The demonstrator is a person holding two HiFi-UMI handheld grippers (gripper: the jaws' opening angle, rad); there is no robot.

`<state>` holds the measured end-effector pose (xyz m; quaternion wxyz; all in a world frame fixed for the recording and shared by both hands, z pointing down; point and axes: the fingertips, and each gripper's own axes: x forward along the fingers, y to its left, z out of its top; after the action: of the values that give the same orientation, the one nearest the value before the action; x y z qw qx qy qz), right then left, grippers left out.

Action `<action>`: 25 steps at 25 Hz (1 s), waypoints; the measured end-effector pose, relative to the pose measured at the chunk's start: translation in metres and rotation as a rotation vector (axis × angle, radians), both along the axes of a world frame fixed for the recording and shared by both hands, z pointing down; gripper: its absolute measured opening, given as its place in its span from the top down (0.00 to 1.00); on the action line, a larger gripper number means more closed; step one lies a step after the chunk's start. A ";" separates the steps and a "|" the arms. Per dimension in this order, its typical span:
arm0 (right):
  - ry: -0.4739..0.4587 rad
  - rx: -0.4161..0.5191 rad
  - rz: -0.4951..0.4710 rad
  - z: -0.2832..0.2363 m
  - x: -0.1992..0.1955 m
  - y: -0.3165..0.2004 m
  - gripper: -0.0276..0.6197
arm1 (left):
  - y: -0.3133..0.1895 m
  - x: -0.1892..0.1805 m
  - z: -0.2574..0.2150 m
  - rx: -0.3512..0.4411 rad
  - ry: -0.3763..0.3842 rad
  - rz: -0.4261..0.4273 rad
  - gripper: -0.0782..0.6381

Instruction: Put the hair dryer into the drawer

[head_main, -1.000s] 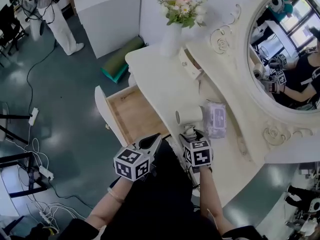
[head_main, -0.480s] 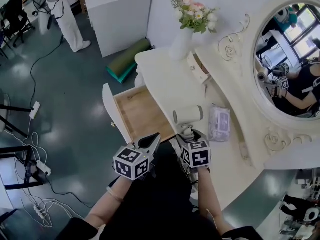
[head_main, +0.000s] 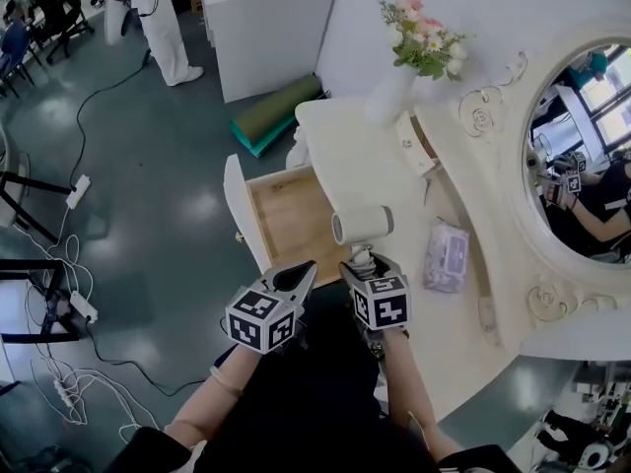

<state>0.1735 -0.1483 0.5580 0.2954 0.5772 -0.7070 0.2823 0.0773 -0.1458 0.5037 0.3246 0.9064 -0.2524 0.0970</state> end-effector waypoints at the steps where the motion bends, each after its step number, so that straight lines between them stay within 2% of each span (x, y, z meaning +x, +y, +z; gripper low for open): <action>1: -0.013 0.000 -0.007 0.000 -0.005 -0.003 0.53 | -0.001 -0.002 0.001 0.000 -0.003 -0.008 0.89; 4: -0.045 0.004 -0.034 0.000 -0.020 -0.012 0.53 | -0.005 -0.010 0.002 -0.003 -0.008 -0.033 0.89; 17: -0.039 -0.017 -0.216 0.014 -0.077 -0.033 0.53 | -0.015 -0.046 0.013 -0.009 -0.034 -0.150 0.89; 25: -0.057 -0.035 -0.284 0.027 -0.103 -0.041 0.53 | -0.017 -0.070 0.024 -0.022 -0.062 -0.212 0.89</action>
<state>0.0706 -0.1897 0.5847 0.3222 0.4579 -0.7846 0.2663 0.0077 -0.1626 0.5280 0.3349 0.8676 -0.3556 0.0931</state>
